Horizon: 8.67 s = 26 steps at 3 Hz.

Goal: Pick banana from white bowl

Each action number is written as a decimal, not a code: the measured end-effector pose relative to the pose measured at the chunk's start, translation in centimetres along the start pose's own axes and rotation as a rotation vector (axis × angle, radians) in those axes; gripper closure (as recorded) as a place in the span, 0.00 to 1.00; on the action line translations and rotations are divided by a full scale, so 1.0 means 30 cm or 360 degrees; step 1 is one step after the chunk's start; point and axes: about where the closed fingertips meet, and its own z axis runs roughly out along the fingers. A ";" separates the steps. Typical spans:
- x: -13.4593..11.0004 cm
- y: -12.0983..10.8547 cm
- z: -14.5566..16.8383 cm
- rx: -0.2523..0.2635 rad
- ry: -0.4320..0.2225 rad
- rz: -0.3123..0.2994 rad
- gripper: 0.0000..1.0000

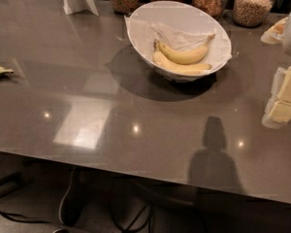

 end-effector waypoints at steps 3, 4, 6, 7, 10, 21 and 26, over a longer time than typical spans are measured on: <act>-0.049 -0.083 0.015 0.0116 -0.0132 -0.0085 0.00; -0.085 -0.189 0.045 0.0210 -0.0298 -0.0140 0.00; -0.248 -0.497 0.150 0.0235 -0.0788 -0.0248 0.00; -0.256 -0.561 0.118 0.0288 -0.0856 -0.0232 0.00; -0.337 -0.664 0.245 0.0390 -0.0802 -0.0574 0.00; -0.340 -0.748 0.665 0.0028 -0.0528 -0.0614 0.39; -0.313 -0.718 0.750 -0.0080 -0.0369 -0.0655 0.67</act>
Offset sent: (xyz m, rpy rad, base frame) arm 0.0163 0.0070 -0.0029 0.0077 -0.0449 0.0366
